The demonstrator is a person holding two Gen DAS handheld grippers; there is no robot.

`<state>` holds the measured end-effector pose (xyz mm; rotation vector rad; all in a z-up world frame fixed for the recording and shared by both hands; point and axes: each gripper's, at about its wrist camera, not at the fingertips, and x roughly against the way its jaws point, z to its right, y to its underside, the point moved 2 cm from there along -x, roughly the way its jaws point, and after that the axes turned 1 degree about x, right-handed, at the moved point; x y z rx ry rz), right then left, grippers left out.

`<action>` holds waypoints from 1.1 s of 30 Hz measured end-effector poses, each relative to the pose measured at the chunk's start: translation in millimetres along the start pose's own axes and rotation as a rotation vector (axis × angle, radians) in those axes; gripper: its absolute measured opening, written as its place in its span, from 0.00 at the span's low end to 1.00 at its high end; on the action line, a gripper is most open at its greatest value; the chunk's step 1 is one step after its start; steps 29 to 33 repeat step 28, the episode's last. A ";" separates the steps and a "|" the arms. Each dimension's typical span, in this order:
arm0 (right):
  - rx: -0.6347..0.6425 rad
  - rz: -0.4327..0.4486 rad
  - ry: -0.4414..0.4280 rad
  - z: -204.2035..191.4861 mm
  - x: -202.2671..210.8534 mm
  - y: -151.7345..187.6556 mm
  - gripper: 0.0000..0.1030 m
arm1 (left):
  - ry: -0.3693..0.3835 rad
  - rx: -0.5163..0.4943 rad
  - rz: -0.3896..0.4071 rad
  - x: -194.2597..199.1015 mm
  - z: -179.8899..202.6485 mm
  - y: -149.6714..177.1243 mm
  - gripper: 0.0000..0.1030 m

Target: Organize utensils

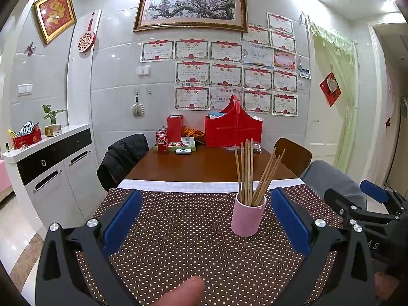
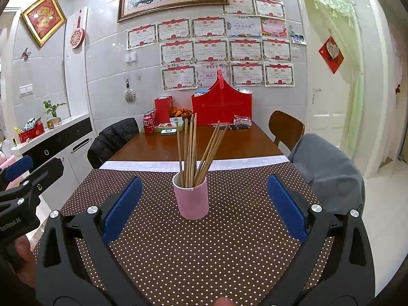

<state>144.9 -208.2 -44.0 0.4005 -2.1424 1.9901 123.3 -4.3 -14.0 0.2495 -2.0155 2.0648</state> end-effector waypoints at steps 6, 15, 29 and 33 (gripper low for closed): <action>0.001 0.000 0.000 -1.0 0.3 0.0 0.94 | -0.001 0.001 0.000 0.0 0.0 0.2 0.97; 0.002 -0.008 0.001 -2.2 -3.8 2.1 0.94 | 0.005 0.013 0.014 4.1 -3.9 -3.3 0.97; -0.003 -0.011 -0.002 -1.2 -6.9 4.4 0.94 | -0.020 -0.002 0.005 -0.4 -1.6 -1.8 0.97; -0.003 -0.011 -0.002 -1.2 -6.9 4.4 0.94 | -0.020 -0.002 0.005 -0.4 -1.6 -1.8 0.97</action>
